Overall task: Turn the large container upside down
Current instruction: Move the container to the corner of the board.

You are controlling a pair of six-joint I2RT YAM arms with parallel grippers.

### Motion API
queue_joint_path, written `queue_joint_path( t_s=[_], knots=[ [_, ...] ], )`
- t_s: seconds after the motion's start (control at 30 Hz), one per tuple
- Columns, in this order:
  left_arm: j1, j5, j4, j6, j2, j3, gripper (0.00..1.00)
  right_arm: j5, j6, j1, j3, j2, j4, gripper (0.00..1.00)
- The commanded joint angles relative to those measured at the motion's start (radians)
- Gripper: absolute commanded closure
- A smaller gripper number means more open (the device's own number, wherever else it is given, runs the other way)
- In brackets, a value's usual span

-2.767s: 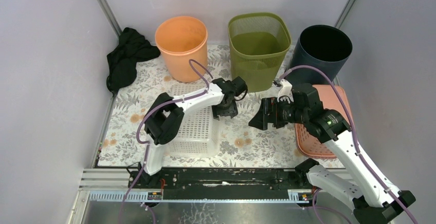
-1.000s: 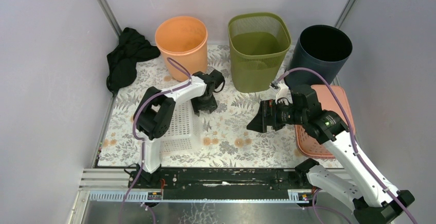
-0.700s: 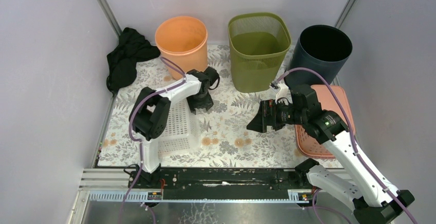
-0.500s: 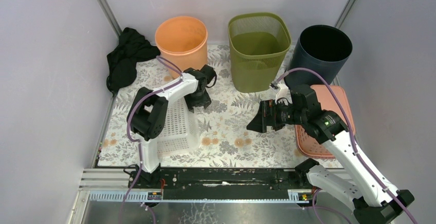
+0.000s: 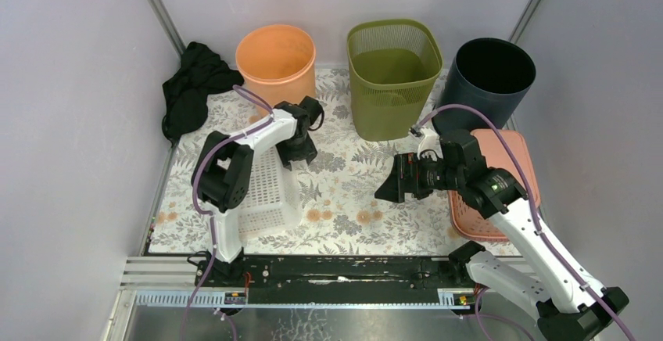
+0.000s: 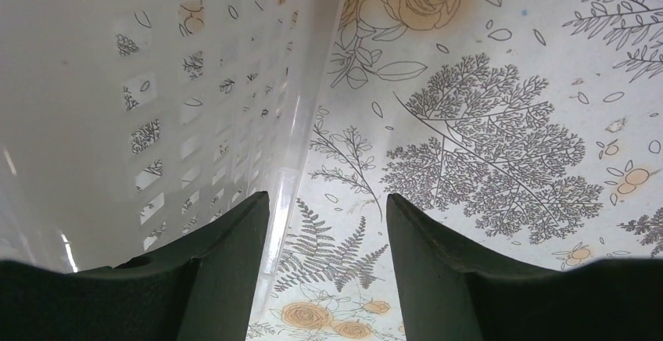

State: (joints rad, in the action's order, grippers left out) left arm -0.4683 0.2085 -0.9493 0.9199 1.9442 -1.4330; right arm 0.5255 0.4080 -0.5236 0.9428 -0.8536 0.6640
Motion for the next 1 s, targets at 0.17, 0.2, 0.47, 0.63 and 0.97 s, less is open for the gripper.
queue_joint_path(
  t_s=[0.17,0.2,0.47,0.63,0.97],
  knots=[
    [0.039,-0.009,0.037,-0.034,-0.013,-0.001,0.35,0.012,0.001,0.002,0.004,-0.029,-0.024,0.0],
    [0.043,-0.012,0.041,-0.035,-0.017,0.002,0.35,0.009,-0.001,0.003,0.005,-0.034,-0.022,0.0],
    [0.079,-0.046,0.068,-0.057,-0.023,0.012,0.35,-0.03,-0.006,0.003,0.009,-0.055,-0.002,0.0],
    [0.095,-0.063,0.073,-0.078,-0.037,-0.001,0.35,-0.045,-0.001,0.003,0.027,-0.082,0.013,0.0],
    [0.186,-0.11,0.093,-0.146,-0.104,0.017,0.35,-0.042,0.076,0.003,0.041,-0.083,0.014,0.01]
  ],
)
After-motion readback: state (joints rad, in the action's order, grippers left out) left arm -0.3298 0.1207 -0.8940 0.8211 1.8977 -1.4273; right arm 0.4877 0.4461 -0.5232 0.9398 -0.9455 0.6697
